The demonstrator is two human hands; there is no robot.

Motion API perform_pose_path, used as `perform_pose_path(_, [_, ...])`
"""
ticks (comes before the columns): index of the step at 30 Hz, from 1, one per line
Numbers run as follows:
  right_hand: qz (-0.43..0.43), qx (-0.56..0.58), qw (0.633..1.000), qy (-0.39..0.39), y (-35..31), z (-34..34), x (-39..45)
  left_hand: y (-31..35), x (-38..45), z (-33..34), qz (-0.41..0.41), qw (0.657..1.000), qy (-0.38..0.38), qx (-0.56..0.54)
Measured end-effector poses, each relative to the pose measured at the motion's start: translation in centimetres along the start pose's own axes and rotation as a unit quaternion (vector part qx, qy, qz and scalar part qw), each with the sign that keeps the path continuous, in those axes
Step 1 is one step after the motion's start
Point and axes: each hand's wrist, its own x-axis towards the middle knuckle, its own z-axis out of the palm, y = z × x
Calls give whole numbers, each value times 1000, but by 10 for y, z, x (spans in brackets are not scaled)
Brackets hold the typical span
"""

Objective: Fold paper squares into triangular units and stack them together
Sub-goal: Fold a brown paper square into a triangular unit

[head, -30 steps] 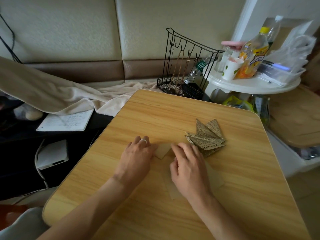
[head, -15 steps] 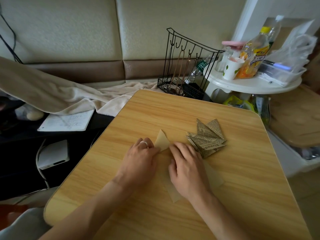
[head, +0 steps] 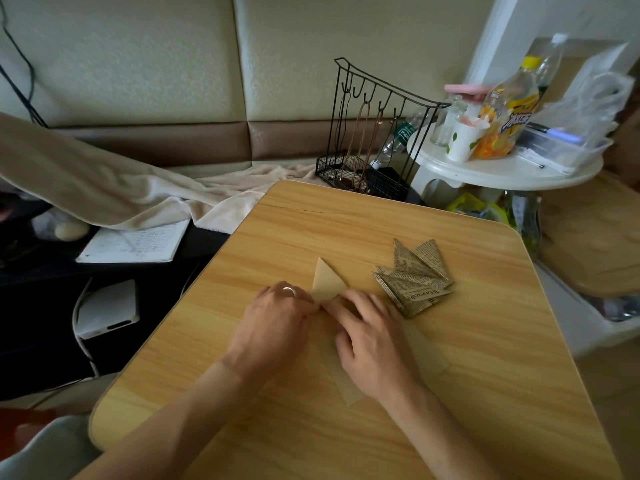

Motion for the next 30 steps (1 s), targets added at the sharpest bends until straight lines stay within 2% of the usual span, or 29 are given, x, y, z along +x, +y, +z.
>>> perform_pose_path(17, [51, -58, 997, 8, 0, 6, 0, -3, 1, -2, -60, 998, -25, -26])
perform_pose_path(30, [49, -33, 998, -7, 2, 6, 1, -1, -5, -2, -15, 1000, -14, 4])
